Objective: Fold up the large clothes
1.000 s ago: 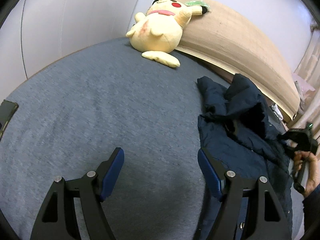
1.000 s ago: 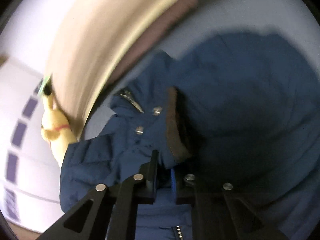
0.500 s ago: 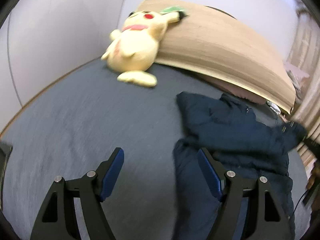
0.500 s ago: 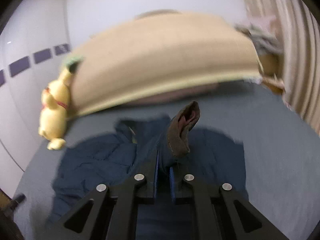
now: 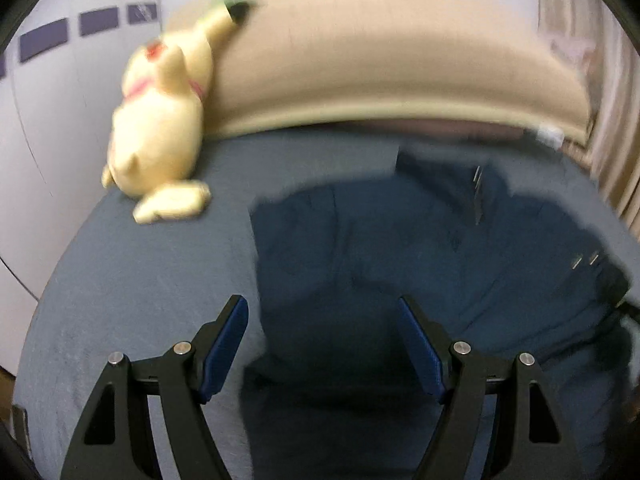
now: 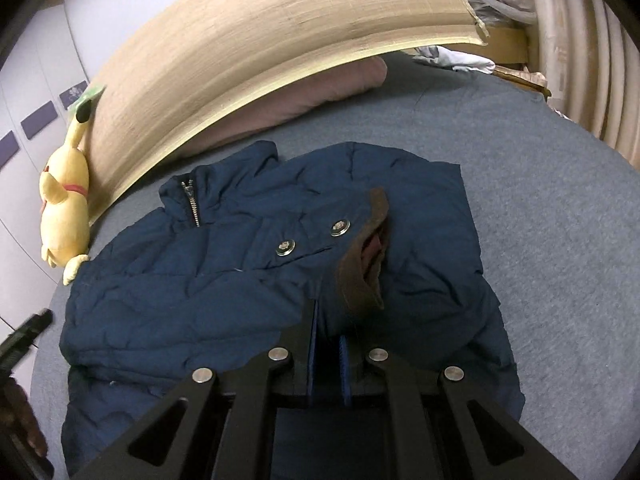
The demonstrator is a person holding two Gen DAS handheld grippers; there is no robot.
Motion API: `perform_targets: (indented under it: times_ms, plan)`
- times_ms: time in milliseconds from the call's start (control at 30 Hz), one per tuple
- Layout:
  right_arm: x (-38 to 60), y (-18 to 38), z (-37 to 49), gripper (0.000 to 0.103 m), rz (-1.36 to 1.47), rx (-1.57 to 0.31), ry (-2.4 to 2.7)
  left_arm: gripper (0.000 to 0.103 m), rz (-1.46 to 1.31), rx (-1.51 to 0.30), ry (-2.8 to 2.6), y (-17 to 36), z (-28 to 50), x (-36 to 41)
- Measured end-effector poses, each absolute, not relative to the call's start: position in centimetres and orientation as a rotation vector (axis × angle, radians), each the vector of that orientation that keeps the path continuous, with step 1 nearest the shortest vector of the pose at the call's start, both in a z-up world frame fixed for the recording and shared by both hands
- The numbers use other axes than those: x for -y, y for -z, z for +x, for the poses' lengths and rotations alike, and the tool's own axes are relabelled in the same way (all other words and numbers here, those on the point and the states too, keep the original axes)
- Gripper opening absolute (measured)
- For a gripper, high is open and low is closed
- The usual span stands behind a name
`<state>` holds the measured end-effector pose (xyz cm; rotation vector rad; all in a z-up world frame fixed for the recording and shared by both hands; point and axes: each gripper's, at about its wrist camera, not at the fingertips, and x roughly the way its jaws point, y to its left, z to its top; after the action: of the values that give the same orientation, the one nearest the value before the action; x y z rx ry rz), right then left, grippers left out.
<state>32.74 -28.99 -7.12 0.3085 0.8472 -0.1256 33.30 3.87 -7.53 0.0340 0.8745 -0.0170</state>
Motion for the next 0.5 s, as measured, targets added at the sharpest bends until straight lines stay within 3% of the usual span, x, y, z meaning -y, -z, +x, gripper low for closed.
perform_targets:
  times_ms: [100, 167, 400, 467, 500]
  plan:
    - [29.2, 8.1, 32.7, 0.010, 0.305, -0.881, 0.148, 0.080, -0.023, -0.999, 0.032, 11.3, 34.3, -4.6]
    - [29.3, 9.0, 32.7, 0.010, 0.313, -0.906, 0.155, 0.086, -0.042, -0.987, 0.030, 12.0, 34.3, -5.1]
    - [29.6, 9.9, 33.4, 0.011, 0.349, -0.954, 0.167, 0.089, -0.024, -1.003, 0.017, 12.7, 34.5, -5.2]
    - [30.3, 9.5, 33.2, 0.015, 0.399, -0.967, 0.146, 0.089, -0.028, -0.992, 0.011, 12.2, 34.2, -5.2]
    - [30.5, 9.4, 33.0, 0.022, 0.418, -0.970, 0.135, 0.088, -0.049, -0.984, 0.011, 11.6, 33.9, -5.6]
